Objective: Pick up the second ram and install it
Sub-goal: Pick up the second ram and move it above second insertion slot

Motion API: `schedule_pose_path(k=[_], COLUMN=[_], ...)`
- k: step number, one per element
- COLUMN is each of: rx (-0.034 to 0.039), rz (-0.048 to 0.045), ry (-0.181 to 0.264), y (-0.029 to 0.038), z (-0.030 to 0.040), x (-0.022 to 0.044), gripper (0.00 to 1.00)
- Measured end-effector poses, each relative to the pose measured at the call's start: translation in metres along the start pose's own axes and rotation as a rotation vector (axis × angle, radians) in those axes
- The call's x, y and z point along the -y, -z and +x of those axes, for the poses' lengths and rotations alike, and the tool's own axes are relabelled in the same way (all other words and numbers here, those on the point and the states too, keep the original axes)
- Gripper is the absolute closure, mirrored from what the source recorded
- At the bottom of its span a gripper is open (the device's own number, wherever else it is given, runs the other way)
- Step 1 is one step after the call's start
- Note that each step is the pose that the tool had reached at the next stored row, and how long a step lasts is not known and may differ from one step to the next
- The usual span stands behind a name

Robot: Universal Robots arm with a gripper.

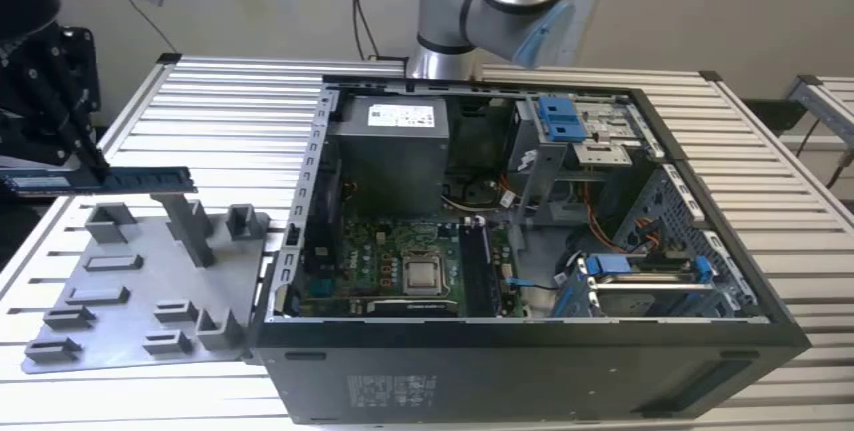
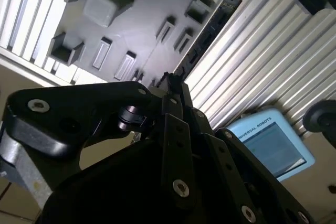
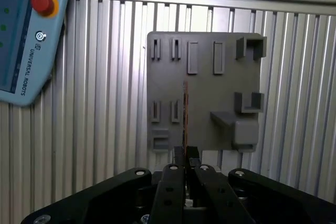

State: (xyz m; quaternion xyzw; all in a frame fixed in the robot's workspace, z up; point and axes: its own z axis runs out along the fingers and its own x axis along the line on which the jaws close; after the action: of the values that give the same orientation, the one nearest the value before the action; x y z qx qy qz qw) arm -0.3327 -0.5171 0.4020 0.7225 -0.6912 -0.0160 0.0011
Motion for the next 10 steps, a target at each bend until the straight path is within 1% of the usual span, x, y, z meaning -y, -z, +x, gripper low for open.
schedule_pose_path(k=[10], rx=[0.0003], rz=[-0.0043], ry=[0.0], y=[0.0008], z=[0.0016], x=[0.0358], gripper=[0.86])
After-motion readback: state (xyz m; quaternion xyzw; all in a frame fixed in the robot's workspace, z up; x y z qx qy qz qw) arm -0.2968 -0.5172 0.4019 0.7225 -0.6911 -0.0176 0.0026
